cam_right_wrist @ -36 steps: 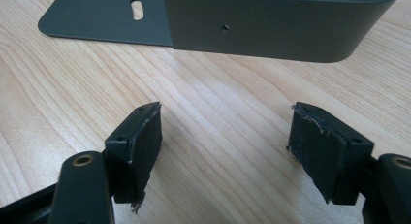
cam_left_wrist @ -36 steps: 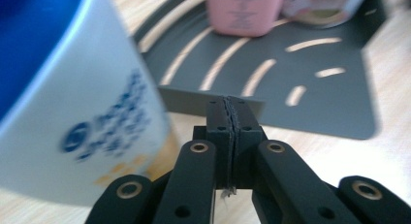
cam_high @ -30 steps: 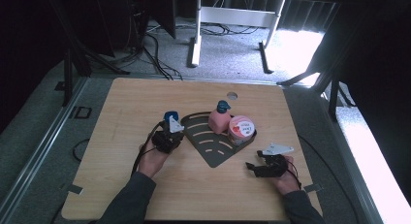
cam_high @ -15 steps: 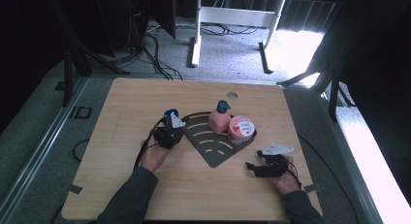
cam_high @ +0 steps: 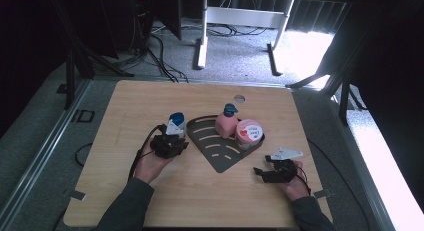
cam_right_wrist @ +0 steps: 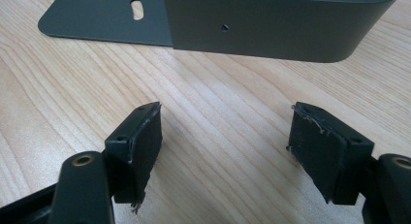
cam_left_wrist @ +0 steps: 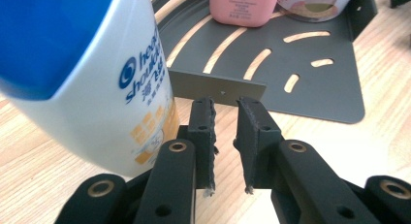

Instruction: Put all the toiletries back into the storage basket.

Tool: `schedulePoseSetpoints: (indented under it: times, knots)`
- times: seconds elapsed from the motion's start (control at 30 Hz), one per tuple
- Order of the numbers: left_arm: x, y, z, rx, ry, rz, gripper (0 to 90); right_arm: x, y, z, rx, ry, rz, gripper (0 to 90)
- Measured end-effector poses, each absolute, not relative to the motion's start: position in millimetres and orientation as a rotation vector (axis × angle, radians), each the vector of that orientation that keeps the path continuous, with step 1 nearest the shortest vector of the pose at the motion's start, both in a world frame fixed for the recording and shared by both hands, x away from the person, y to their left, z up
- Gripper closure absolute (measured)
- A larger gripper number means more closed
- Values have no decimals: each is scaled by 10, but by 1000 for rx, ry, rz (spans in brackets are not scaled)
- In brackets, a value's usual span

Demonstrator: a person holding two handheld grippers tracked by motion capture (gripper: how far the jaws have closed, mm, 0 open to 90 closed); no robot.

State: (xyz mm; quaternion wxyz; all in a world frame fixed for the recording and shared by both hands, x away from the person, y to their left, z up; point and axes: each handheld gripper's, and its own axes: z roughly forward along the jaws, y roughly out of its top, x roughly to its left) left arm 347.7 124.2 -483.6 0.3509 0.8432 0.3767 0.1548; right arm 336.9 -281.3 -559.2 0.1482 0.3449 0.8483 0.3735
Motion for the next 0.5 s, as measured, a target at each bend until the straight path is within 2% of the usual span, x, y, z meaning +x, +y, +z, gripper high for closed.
schedulePoseSetpoints:
  times: [0.5]
  knots:
    - [3431, 1481, -4708, 2200, 990, 400, 735, 3369, -2814, -5592, 993, 2440, 1075, 272]
